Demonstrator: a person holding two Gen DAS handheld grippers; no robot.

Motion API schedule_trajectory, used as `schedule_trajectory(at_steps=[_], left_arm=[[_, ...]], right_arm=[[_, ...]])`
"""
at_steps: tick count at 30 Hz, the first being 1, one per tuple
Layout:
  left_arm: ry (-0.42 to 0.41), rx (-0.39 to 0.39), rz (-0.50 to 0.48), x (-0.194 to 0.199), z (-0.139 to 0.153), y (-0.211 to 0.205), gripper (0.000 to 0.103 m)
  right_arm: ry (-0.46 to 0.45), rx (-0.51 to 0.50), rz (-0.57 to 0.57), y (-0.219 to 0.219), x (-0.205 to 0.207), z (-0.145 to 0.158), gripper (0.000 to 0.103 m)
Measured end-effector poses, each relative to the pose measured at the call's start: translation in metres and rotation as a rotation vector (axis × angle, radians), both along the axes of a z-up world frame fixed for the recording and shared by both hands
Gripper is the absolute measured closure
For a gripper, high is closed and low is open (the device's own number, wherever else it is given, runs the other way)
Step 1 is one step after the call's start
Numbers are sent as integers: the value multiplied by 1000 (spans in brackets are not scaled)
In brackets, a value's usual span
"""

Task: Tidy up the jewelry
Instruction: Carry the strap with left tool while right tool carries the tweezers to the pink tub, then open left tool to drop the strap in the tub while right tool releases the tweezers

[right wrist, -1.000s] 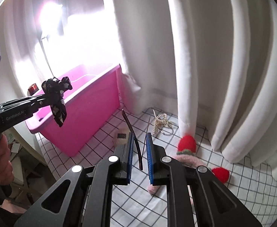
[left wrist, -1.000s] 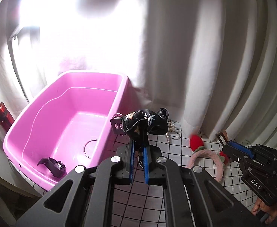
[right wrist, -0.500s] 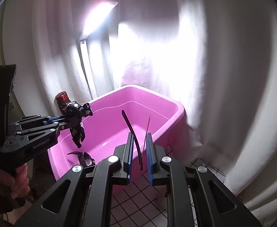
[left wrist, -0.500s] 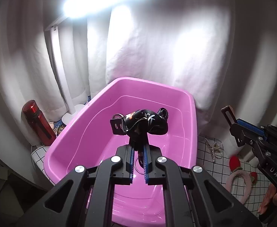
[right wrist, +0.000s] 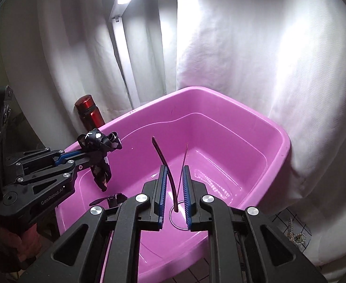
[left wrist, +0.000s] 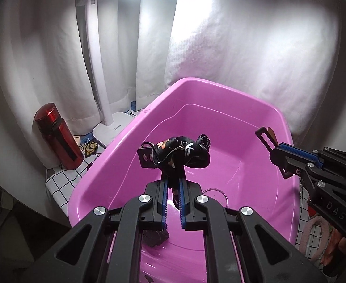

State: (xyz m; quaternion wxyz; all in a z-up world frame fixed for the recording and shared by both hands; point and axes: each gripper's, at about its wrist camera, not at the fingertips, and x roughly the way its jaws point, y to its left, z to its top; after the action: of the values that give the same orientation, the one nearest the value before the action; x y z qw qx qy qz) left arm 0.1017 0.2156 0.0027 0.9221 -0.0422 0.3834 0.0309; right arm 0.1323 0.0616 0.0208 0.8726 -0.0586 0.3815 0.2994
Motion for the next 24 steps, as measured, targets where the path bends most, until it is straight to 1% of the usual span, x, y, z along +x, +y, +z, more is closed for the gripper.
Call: schedule_trajectory(at_steps=[5,12,19,21,22,23,24], left_arm=[[42,-2,10,9,-13,7,95],[107,-4,25,17,-27,14,94],[136,14,49,16,-32,17,84],[141,15,51,15,-33,17,80],[143,18,53,15,-33,17,72],[140,21,57,14,-33,17,59],[134,26,64,13,-32,17,49]], right_arm=[[49,-30,6,11,13,-13,90],[95,-74,-2,20,27,-30,90],[105,-80,-17,23,27,-36,90],[111,-85,-22,23,28,-37,89],[117,-85,-23,23,28,-38,85],[119,-88,-27,24,28,-38,74],[112,-89,-30,24,28,-37,65]])
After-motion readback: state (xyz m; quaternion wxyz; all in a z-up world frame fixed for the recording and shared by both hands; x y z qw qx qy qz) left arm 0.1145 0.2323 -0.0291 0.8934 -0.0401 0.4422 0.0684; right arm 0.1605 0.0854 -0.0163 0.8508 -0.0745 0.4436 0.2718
